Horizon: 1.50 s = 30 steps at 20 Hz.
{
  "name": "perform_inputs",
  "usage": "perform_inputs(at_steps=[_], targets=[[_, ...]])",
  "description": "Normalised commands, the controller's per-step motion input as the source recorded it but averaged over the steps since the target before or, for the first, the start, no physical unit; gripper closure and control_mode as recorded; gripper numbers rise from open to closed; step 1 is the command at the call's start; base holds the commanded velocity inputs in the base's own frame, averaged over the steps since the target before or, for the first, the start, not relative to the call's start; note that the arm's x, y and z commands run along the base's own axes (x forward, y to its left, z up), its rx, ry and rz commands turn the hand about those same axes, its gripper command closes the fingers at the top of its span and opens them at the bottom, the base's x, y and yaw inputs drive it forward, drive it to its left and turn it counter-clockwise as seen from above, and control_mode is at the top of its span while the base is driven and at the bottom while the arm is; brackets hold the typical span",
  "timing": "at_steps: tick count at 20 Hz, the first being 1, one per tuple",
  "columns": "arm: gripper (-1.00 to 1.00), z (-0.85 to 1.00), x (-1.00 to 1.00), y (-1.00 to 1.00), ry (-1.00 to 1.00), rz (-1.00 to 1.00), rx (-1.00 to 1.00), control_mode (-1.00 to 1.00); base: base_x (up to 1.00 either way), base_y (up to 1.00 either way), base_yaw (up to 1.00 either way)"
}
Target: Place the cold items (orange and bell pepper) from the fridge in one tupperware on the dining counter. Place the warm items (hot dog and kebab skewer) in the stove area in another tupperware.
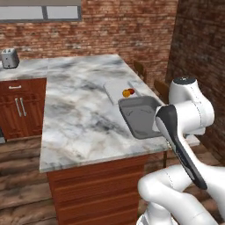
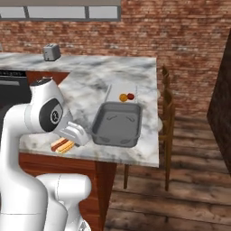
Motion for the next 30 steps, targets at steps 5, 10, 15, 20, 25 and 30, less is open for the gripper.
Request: perform_inputs(at_steps=[5, 10, 15, 20, 25, 30], targets=[[1.00, 0.00, 0.00, 0.00, 0.00, 0.00, 0.00, 1.00, 0.74, -0.67, 0.20], [1.00, 0.00, 0.00, 0.00, 0.00, 0.00, 0.00, 1.00, 0.17, -0.45, 0.05], [1.00, 0.00, 0.17, 0.00, -0.02, 0.00, 0.02, -1.00, 0.00, -0.01, 0.00], [1.00, -0.01, 0.89, 0.03, -0.05, 0.00, 0.04, -1.00, 0.00, 0.00, 0.00], [1.00, -0.18, 1.00, 0.27, -0.01, -0.04, 0.07, -1.00, 0.00, 0.00, 0.00], [1.00, -0.62, 0.96, 0.23, 0.00, -0.19, 0.15, -1.00, 0.00, 0.00, 0.00]])
